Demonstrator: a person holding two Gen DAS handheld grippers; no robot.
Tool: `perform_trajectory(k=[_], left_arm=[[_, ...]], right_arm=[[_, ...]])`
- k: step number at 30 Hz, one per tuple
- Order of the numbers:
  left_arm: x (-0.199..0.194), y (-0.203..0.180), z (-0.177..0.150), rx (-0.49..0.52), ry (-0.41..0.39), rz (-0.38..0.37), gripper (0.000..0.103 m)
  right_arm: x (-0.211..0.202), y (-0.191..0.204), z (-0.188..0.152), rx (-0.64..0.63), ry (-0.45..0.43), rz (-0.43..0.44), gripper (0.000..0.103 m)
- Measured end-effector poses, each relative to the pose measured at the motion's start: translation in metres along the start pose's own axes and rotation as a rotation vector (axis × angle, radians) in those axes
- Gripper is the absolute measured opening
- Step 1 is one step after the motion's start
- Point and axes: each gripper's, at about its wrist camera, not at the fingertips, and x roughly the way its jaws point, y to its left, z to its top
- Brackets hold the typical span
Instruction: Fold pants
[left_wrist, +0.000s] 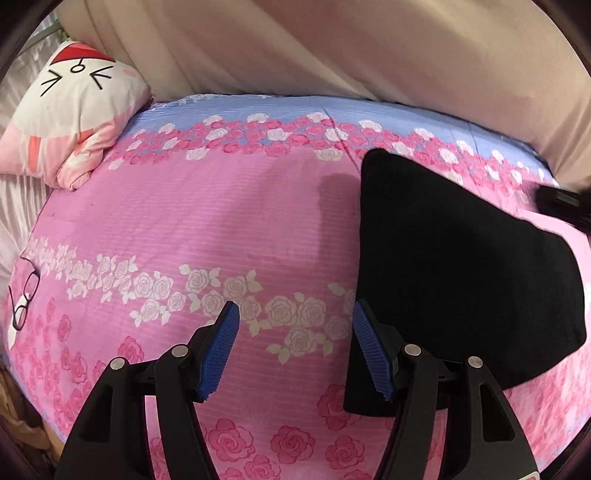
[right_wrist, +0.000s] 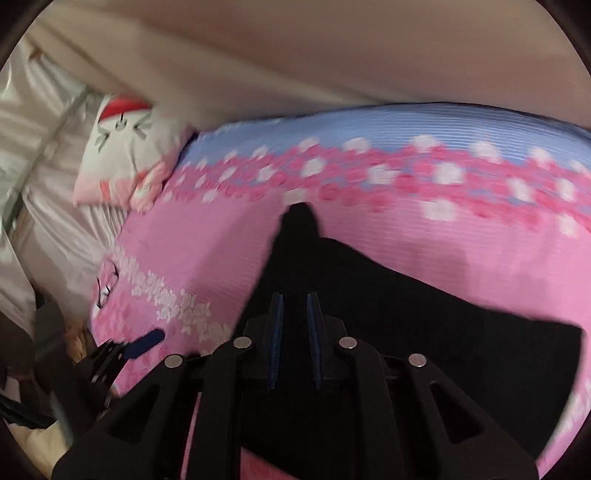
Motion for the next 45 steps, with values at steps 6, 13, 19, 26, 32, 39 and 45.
perform_trajectory(k=[6, 13, 19, 26, 32, 39, 45], left_arm=[[0.003, 0.002, -0.01, 0.016, 0.024, 0.001, 0.062], [0.006, 0.023, -0.013, -0.023, 0.037, -0.027, 0.062], [0.012, 0.031, -0.005, -0.021, 0.068, 0.003, 0.062], [0.014, 0.023, 0.004, -0.014, 0.079, -0.004, 0.062], [0.01, -0.002, 0.012, 0.043, 0.1, 0.029, 0.062], [0.009, -0.039, 0.02, 0.092, 0.116, 0.029, 0.062], [0.007, -0.065, 0.023, 0.135, 0.11, 0.042, 0.062]], right_arm=[[0.077, -0.009, 0.029, 0.081, 0.061, -0.075, 0.008], [0.089, 0.002, 0.035, 0.019, 0.099, -0.127, 0.007], [0.09, -0.008, 0.063, 0.102, 0.02, -0.077, 0.008], [0.063, -0.027, 0.014, 0.087, 0.024, -0.131, 0.01], [-0.017, -0.039, -0.026, 0.117, -0.116, -0.171, 0.013], [-0.073, -0.103, -0.077, 0.303, -0.137, -0.251, 0.013], [-0.082, -0.123, -0.114, 0.292, -0.082, -0.293, 0.01]])
